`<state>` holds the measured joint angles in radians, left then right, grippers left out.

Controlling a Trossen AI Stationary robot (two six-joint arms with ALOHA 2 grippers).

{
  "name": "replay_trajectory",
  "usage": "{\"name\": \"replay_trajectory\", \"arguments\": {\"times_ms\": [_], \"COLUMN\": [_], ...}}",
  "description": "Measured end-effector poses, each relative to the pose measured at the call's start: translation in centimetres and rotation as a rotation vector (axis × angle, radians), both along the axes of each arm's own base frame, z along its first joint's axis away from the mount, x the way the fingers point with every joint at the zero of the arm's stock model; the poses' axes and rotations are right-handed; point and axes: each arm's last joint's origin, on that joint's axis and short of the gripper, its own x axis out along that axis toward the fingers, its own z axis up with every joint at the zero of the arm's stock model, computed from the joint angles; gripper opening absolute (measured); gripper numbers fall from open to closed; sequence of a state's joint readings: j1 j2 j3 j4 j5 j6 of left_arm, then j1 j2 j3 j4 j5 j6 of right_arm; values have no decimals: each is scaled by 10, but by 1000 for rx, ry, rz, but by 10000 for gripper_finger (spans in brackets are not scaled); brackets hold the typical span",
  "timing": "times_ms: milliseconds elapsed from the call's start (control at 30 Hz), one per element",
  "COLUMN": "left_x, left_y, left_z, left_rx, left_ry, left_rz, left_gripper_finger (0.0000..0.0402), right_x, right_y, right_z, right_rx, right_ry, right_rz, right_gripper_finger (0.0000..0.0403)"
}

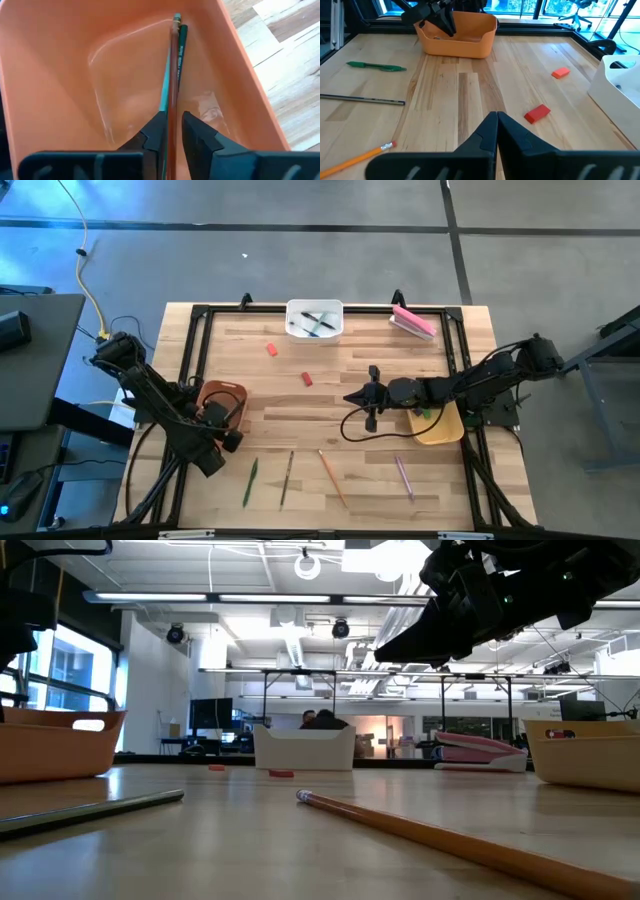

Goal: Sort crayons/erasers/pens/pencils in bins
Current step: Put the brown pencil into the orange bin, then put the pink pen into the white bin

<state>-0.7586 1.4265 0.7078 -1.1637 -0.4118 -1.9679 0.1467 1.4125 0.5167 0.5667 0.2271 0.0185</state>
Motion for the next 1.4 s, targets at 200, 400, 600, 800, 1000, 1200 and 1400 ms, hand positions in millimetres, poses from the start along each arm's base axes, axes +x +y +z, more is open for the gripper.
{"name": "replay_trajectory", "arguments": {"times_ms": [200, 400, 600, 800, 1000, 1200, 1400], "left_x": [0, 5, 16, 43, 57, 56, 46], "left_y": [-1, -8, -8, 13, 45, 67, 85], "left_z": [0, 24, 48, 52, 39, 26, 21], "left_rx": [-7, -23, -28, -18, 16, 41, 82], "left_ry": [17, 80, -47, -162, -155, -214, -217], "left_rz": [-29, -178, -350, -469, -516, -468, -386], "left_gripper_finger": [65, 40, 4, 0, 0, 0, 0], "right_x": [0, 0, 1, 1, 1, 0, 0], "right_y": [1, 1, 1, 1, 1, 1, 1], "right_z": [0, 0, 2, 2, 2, 0, 0], "right_rx": [9, 10, 12, 14, 15, 17, 20], "right_ry": [2, 1, -17, -22, -19, -5, -4], "right_rz": [26, 27, 26, 26, 26, 25, 23], "right_gripper_finger": [0, 0, 0, 0, 0, 0, 0]}}
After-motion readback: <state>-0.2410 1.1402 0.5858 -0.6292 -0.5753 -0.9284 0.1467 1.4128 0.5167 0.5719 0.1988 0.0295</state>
